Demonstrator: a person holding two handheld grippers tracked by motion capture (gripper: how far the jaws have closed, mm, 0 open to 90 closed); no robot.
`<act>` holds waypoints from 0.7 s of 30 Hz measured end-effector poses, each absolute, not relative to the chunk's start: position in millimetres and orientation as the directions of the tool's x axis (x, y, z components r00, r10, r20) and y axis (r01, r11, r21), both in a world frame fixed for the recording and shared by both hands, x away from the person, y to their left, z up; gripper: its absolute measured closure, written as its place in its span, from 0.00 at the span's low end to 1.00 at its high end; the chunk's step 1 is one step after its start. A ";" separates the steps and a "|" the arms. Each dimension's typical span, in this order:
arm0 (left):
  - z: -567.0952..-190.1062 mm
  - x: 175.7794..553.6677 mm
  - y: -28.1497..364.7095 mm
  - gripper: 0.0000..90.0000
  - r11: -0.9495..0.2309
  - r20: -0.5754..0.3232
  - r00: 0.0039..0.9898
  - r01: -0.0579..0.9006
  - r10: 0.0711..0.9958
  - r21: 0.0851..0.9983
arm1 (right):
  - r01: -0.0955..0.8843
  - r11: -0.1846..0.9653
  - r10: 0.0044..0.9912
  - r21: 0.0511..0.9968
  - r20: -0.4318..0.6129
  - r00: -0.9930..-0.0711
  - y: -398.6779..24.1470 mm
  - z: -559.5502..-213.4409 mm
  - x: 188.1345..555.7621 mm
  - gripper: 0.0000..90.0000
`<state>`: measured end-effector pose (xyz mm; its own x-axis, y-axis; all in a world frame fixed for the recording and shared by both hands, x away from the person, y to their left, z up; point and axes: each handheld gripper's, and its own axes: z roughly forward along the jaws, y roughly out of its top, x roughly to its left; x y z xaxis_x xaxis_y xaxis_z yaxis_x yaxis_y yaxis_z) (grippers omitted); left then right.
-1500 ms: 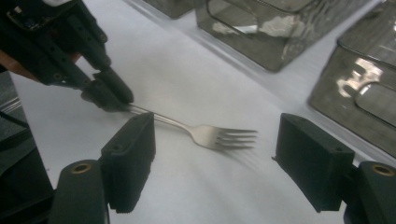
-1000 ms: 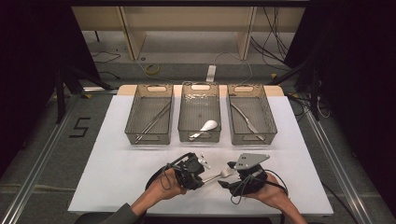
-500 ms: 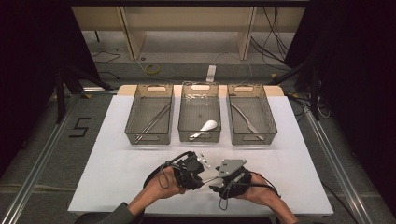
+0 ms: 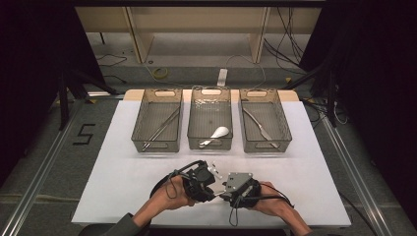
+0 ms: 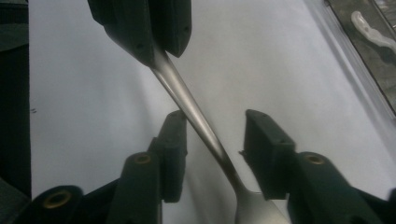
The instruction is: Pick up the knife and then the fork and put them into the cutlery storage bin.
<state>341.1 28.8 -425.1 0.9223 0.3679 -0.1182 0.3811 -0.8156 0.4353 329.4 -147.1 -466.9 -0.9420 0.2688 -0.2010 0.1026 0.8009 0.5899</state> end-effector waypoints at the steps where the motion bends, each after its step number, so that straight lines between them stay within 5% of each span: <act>1: -424.5 340.9 28.9 0.89 -0.815 -0.119 0.923 0.379 0.366 0.438 | 0.098 0.802 0.267 0.589 -0.206 -0.942 -147.4 -466.7 329.4 0.72; 10: -418.2 347.4 39.5 0.92 -0.771 -0.137 0.924 0.375 0.358 0.514 | -0.007 0.835 0.180 0.550 -0.286 -0.941 -145.3 -467.0 321.6 0.95; 14: -409.9 350.6 46.5 0.89 -0.747 -0.156 0.920 0.384 0.360 0.543 | -0.023 0.828 0.163 0.560 -0.280 -0.946 -144.4 -461.7 321.0 0.98; 21: -399.7 353.7 61.3 0.41 -0.676 -0.127 0.898 0.404 0.421 0.616 | 0.013 0.818 0.219 0.575 -0.291 -0.931 -151.0 -456.9 324.2 0.98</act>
